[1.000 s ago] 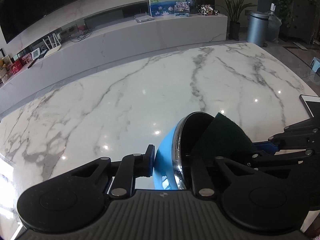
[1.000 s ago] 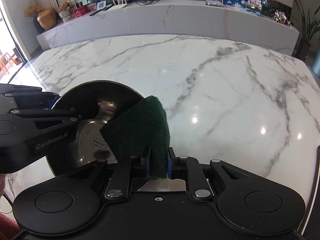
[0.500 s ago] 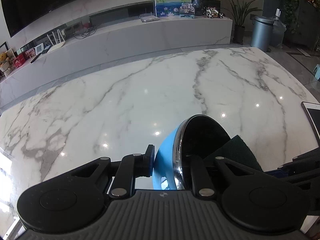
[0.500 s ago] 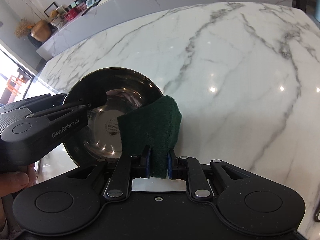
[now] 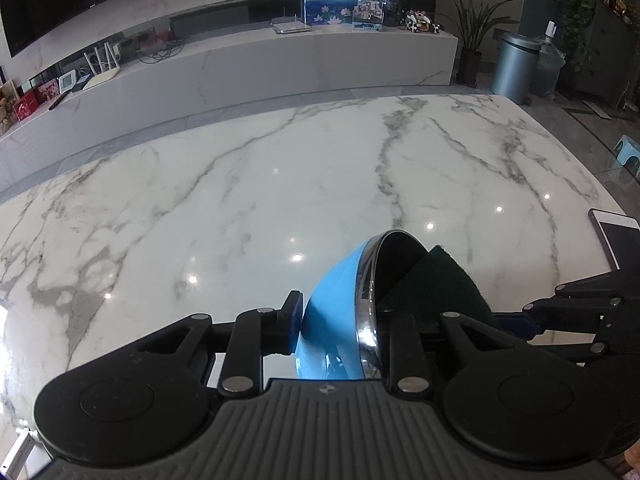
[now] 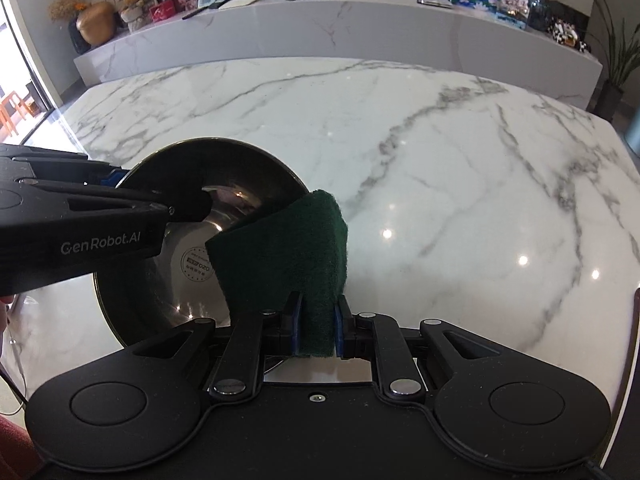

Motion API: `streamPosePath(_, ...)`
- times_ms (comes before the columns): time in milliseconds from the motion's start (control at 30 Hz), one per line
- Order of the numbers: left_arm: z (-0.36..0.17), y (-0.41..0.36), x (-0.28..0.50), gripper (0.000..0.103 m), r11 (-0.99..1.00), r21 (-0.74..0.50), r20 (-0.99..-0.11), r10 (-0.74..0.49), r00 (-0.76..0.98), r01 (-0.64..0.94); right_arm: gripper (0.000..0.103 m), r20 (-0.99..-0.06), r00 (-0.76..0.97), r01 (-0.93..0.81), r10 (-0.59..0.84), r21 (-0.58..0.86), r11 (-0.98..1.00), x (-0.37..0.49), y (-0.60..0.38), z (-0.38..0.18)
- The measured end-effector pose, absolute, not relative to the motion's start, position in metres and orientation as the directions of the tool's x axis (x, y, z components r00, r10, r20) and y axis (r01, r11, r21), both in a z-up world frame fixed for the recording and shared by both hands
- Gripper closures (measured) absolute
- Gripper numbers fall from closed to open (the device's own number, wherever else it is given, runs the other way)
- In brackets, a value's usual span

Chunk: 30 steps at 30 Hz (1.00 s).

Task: Clean bowl
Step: 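Scrub the pad around the tilted bowl's inside with the right gripper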

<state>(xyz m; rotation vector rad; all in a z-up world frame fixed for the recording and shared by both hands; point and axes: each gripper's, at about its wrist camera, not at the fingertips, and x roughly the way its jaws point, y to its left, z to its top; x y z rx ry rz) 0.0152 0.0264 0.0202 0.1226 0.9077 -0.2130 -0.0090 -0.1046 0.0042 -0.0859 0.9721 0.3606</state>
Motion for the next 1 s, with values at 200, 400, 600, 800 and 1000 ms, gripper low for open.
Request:
streamPosePath(200,0.019,0.026,0.015,0.086,0.973,0.061,-0.793,-0.090,0.603,0.224,0.089,-0.813,0.519,-0.343,0.263,0.084,0.936,-0.007,-0.102,0.005)
streamPosePath(400,0.018,0.027,0.015,0.087,0.976,0.065,-0.793,-0.076,0.604,0.208,0.089,-0.822,0.498,-0.338,0.276,0.109,0.935,-0.008,-0.103,0.005)
streamPosePath(600,0.019,0.028,0.015,0.087,0.978,0.056,-0.794,-0.078,0.603,0.201,0.089,-0.845,0.450,-0.329,0.290,0.145,0.933,-0.016,-0.103,0.008)
streamPosePath(800,0.019,0.029,0.015,0.087,0.977,0.058,-0.794,-0.080,0.603,0.205,0.089,-0.854,0.405,-0.290,0.326,0.218,0.932,-0.020,-0.108,0.007)
streamPosePath(1000,0.021,0.026,0.014,0.084,0.974,0.050,-0.802,-0.092,0.590,0.220,0.089,-0.855,0.425,-0.293,0.296,0.179,0.939,-0.018,-0.107,0.001)
